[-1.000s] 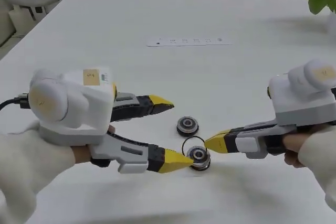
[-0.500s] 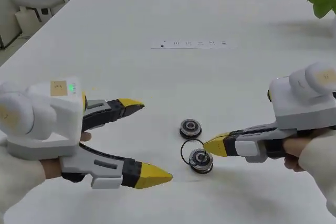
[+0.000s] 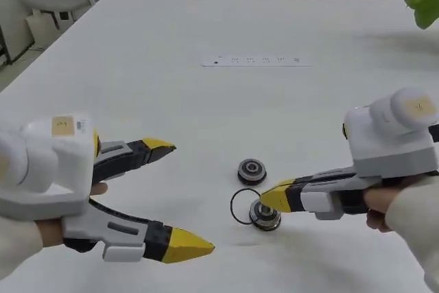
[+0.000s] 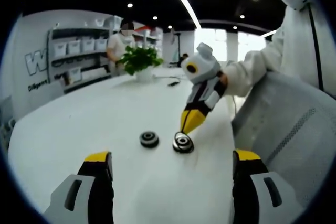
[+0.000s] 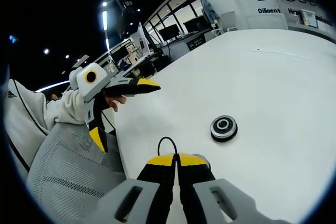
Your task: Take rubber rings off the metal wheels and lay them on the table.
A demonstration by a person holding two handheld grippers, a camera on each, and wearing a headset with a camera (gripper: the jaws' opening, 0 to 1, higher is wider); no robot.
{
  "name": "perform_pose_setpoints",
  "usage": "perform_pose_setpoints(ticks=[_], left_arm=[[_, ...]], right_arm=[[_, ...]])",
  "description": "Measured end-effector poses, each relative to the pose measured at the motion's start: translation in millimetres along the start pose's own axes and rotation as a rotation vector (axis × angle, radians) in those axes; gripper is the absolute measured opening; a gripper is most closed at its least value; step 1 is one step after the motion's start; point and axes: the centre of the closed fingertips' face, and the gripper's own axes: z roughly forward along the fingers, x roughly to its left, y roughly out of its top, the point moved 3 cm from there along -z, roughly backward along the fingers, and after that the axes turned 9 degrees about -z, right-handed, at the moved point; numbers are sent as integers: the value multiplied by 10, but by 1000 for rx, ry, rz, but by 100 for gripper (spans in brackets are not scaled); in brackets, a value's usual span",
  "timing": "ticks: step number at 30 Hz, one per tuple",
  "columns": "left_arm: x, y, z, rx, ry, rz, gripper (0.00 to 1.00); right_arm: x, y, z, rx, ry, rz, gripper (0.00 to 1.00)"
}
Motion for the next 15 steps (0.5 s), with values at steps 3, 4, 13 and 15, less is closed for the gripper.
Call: perform_pose_setpoints(ticks=[3,4,13,15], left_arm=[[10,-27,-14,5,5,-10,96],[12,-31,-17,5,6,-10,96],[-49,-86,15,31,-22,-15,93],[-50,-89,14,32,-23,-17,93]], right_arm=[[13,8,16,-3,5,1,0],[16,13,21,-5,5,3,0],[40,-45,122,26,-2,-48,0],[59,-42,138,29,1,-55,0]])
